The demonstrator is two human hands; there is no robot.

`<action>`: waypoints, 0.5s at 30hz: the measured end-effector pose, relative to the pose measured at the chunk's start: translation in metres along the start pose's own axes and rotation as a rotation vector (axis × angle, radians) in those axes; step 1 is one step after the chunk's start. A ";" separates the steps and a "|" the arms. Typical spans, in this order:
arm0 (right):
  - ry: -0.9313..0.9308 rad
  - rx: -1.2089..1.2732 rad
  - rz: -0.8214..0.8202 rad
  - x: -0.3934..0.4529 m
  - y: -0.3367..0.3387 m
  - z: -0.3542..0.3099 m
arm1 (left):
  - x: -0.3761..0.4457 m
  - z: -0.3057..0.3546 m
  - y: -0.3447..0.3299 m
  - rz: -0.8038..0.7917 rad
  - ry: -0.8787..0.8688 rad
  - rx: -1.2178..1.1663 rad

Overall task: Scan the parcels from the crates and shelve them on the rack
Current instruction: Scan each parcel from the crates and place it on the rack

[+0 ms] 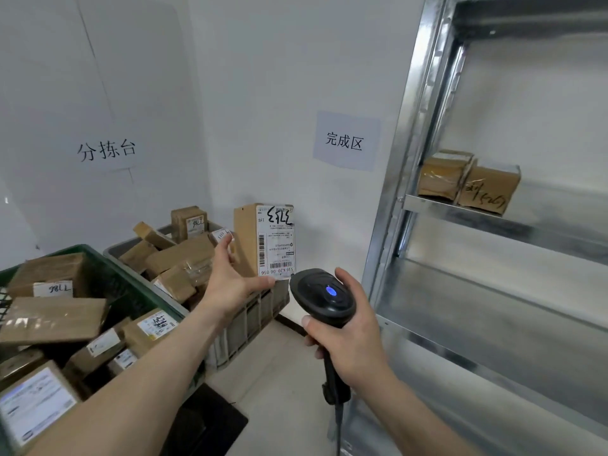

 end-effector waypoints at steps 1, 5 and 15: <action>0.002 0.007 0.014 -0.001 0.006 0.000 | 0.002 -0.001 -0.006 -0.017 0.003 -0.004; 0.011 0.019 0.069 -0.008 0.031 0.001 | 0.010 0.005 -0.035 -0.088 0.003 -0.011; 0.156 -0.063 0.318 -0.030 0.150 -0.029 | 0.009 0.063 -0.167 -0.282 -0.174 0.088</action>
Point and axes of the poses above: each hand's wrist, its own x-axis towards the middle knuckle, its own y-axis out of the back of the hand, z = x × y, the point moved 6 cm from there along x, towards the middle knuckle, and after that the axes turned 5 degrees about -z, right-handed, at the moved point
